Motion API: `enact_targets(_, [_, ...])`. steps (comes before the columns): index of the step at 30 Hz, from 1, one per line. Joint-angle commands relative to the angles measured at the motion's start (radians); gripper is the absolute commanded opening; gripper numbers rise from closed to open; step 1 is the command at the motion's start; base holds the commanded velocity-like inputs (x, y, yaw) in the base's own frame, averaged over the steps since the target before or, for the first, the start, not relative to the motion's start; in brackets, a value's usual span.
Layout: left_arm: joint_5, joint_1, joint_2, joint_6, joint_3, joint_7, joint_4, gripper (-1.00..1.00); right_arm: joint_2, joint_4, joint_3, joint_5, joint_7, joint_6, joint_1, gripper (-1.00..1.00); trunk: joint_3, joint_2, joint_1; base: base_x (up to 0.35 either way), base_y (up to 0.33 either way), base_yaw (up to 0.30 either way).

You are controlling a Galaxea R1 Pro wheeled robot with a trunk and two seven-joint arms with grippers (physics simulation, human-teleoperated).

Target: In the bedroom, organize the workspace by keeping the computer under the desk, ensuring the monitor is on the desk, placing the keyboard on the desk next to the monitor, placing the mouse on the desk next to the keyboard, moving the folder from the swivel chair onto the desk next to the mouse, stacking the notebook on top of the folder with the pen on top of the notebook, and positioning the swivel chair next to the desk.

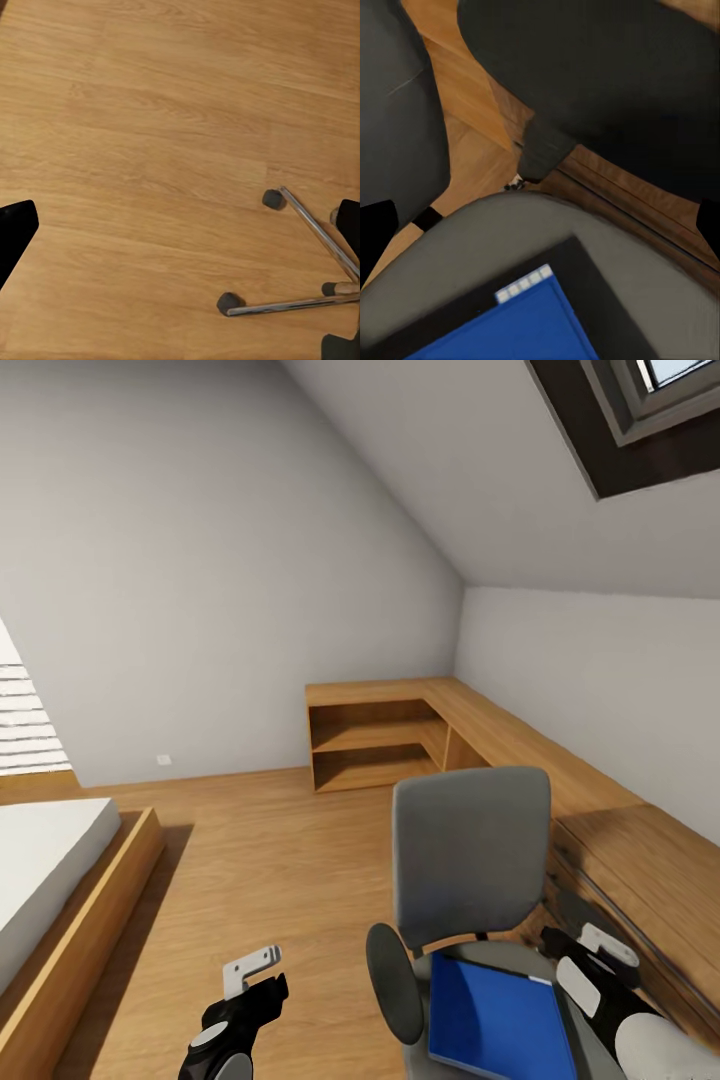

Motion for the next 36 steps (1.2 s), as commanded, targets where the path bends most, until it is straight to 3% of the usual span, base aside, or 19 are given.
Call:
enact_targets(1, [0.004, -0.001, 0.001, 0.003, -0.002, 0.007, -0.001, 1.00, -0.001, 0.003, 0.004, -0.010, -0.002, -0.004, -0.003, 1.00, -0.004, -0.008, 0.004, 0.000, 0.000, 0.000])
enact_targets(12, [0.004, -0.001, 0.001, 0.002, -0.001, 0.006, -0.003, 1.00, -0.007, 0.006, 0.003, -0.015, 0.001, 0.096, -0.028, 1.00, -0.039, -0.085, 0.046, 0.000, 0.000, 0.000])
enact_targets(36, [0.004, -0.001, 0.001, 0.002, -0.002, 0.007, -0.003, 1.00, -0.006, -0.002, 0.003, -0.015, 0.001, 0.106, -0.030, 1.00, -0.114, -0.253, 0.138, 0.000, 0.000, 0.000])
